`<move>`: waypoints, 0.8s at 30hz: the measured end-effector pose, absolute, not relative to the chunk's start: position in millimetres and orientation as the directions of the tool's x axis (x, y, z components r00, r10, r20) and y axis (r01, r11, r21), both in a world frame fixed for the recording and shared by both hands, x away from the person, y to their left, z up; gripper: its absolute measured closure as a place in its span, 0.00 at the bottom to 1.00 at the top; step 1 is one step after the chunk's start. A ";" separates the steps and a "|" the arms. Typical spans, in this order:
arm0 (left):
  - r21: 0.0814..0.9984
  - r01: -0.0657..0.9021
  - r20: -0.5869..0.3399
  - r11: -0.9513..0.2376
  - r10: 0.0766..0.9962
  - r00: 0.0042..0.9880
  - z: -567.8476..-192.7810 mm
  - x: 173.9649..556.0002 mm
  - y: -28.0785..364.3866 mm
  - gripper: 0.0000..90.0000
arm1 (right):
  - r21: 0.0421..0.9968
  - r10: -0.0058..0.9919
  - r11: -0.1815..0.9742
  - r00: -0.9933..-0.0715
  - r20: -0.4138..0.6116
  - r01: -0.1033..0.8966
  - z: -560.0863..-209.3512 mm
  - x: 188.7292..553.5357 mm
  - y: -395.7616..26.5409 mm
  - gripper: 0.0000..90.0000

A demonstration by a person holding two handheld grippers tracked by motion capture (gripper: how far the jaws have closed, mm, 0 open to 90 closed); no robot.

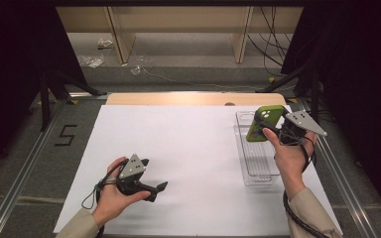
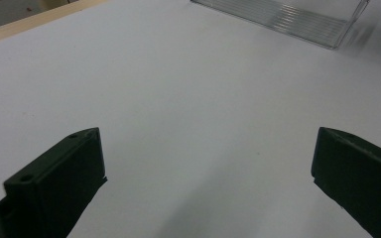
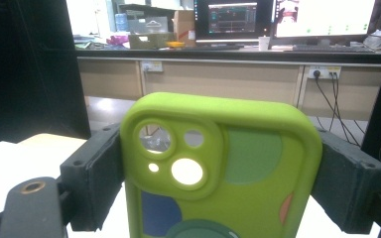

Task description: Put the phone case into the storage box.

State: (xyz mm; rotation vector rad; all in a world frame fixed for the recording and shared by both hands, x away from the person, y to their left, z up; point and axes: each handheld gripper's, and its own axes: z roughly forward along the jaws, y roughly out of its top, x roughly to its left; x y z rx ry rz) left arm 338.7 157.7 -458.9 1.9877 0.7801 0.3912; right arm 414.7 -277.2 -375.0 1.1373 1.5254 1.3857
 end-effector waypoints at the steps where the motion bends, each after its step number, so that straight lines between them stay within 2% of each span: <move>1: 0.857 0.366 -0.038 -0.363 0.663 0.747 -459.0 338.8 157.7 0.00 | 0.993 0.951 0.012 -0.307 0.024 0.116 -375.2 415.5 -277.2 0.19; 24: 0.857 0.366 -0.038 -0.362 0.663 0.747 -459.1 338.8 158.1 0.00 | 0.991 0.957 0.022 -0.288 0.018 0.135 -378.0 430.0 -275.7 0.19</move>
